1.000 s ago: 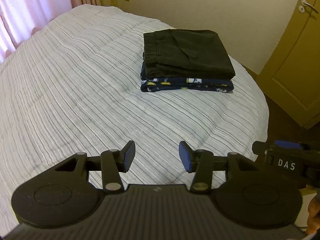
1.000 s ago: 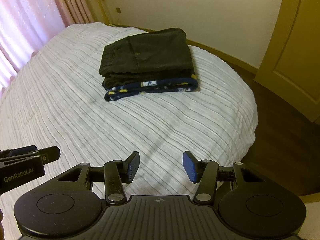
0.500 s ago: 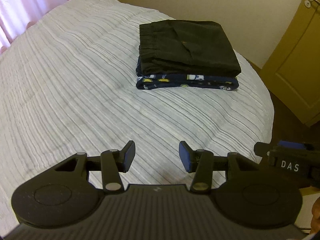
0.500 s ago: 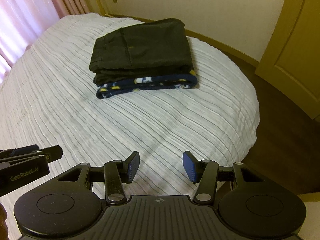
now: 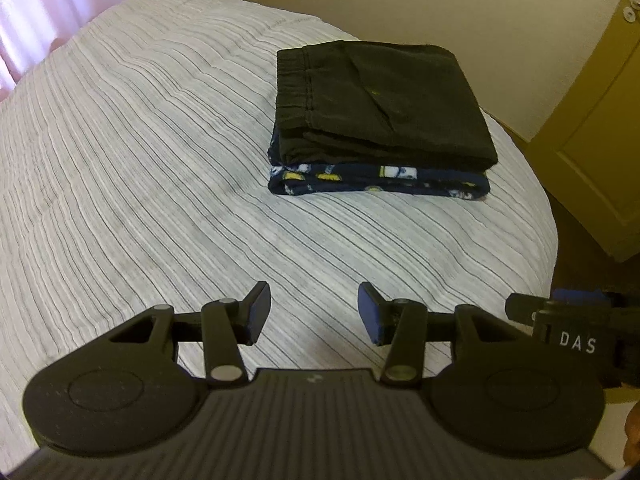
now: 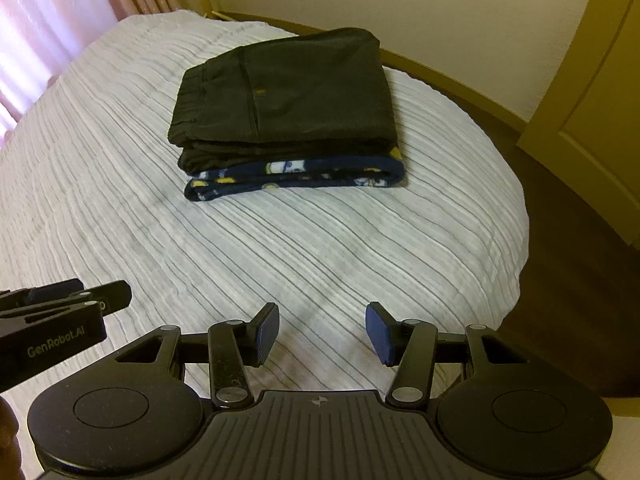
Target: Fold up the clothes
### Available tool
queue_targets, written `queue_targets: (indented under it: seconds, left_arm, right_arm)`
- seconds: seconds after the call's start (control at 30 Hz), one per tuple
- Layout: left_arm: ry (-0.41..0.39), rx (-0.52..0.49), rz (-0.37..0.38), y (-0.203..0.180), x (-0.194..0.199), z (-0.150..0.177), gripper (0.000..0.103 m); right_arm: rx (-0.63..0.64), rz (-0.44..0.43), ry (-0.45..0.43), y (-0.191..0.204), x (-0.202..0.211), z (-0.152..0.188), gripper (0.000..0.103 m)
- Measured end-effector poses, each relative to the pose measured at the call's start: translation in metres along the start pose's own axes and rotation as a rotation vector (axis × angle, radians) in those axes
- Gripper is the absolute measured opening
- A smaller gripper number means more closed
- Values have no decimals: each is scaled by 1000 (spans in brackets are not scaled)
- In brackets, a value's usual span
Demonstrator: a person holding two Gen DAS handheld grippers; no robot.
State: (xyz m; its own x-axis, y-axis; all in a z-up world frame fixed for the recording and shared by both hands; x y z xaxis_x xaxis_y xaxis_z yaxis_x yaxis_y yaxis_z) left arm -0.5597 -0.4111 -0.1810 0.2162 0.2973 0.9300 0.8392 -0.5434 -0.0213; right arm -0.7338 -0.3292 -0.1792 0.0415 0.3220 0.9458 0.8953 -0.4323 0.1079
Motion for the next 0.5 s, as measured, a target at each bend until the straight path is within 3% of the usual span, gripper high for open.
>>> queue_targets:
  seconds: [0.5]
  left_arm:
    - [12,42,-25,-10,-21,-27,44]
  right_arm:
    - [54,-10,36,-10,-23,-35,52]
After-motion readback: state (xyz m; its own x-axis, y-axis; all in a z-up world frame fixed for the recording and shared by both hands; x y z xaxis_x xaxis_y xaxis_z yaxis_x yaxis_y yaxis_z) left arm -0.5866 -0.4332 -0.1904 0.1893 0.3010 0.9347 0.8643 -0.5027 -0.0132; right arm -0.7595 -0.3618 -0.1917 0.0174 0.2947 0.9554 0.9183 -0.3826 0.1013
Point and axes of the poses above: each gripper's, at about its wrist camera, not at the fingertips, and x roughly against the way its jaws point, y to its left, z to its underside, the point moved 2 cm from there along -x, roughly the way its jaws point, and after that the axes turned 4 degrees about y, right-handed, at the moved point
